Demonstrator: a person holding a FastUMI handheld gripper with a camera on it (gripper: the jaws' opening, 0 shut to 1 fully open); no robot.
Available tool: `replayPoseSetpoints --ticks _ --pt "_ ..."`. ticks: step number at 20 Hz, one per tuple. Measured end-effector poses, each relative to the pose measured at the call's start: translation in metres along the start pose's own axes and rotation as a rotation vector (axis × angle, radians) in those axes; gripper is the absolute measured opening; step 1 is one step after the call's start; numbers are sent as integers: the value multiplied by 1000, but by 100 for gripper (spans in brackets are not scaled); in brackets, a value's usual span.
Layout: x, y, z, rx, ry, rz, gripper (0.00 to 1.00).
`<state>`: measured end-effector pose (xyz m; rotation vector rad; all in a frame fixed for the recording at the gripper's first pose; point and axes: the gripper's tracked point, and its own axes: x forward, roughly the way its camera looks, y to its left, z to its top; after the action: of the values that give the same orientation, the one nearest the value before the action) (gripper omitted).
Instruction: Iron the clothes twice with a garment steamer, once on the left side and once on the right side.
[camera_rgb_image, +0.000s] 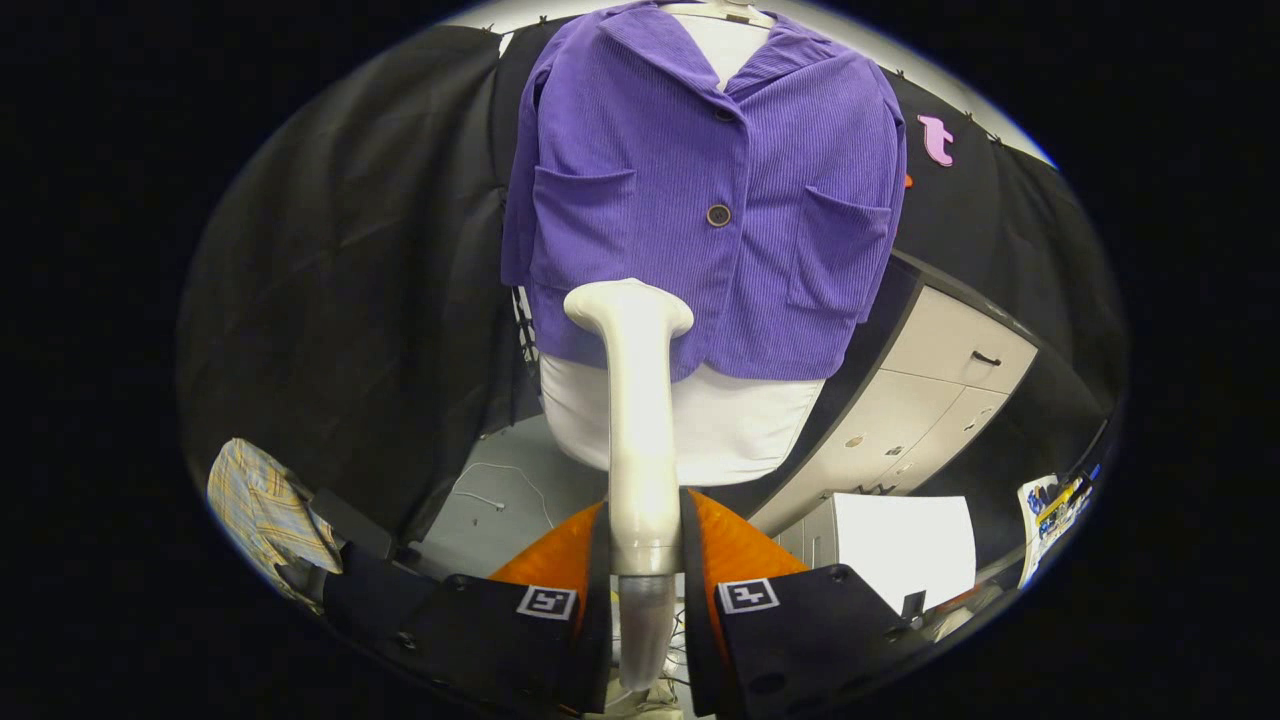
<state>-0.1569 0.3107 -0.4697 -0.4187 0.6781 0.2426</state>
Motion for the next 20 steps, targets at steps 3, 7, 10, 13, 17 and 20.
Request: replayPoseSetpoints --ticks 3,7,10,13,17,20 --pt "4 1 -14 2 25 4 38" --pt "10 0 -32 5 59 7 38" --pt "10 -1 -44 16 79 11 38" --pt "4 -5 -45 44 77 17 38" --pt "-17 -18 -30 75 40 26 38" --pt "-33 -42 -13 106 5 9 38"
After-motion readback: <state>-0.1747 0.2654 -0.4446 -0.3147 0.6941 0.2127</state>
